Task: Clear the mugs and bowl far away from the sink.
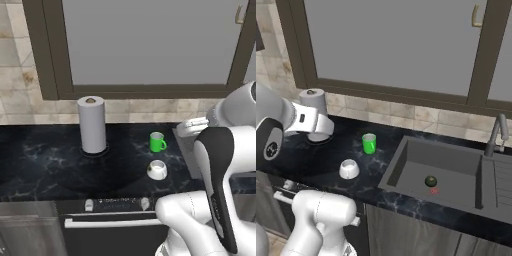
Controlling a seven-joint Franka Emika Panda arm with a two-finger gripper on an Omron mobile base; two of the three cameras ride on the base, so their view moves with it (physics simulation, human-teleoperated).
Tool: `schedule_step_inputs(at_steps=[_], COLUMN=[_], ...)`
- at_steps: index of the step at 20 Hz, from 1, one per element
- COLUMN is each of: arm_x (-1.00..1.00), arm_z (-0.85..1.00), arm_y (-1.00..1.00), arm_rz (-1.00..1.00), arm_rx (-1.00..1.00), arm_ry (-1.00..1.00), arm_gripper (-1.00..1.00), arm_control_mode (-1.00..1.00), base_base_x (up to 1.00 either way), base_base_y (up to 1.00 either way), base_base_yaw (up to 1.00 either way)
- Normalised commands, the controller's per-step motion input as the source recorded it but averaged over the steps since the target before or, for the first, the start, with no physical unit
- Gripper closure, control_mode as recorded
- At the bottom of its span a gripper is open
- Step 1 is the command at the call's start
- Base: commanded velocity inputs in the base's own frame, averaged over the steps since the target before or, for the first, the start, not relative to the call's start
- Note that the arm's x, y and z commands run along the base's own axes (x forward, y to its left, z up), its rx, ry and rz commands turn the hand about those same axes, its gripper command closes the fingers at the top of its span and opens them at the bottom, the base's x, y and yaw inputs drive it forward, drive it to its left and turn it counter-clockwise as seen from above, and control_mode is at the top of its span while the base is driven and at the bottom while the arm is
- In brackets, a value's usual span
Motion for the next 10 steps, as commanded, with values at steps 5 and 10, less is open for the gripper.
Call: schedule_step_inputs(at_steps=[5, 10], arm_x=[0.0, 0.0], arm_z=[0.0, 0.0], arm_y=[0.0, 0.0], arm_rz=[0.0, 0.0], arm_rx=[0.0, 0.0], arm_ry=[0.0, 0.0], arm_gripper=[-1.0, -1.0], arm_control_mode=[1.0, 1.0], base_base_x=[-0.01, 0.0], base_base_y=[0.0, -0.27], base_base_yaw=[0.04, 0.16])
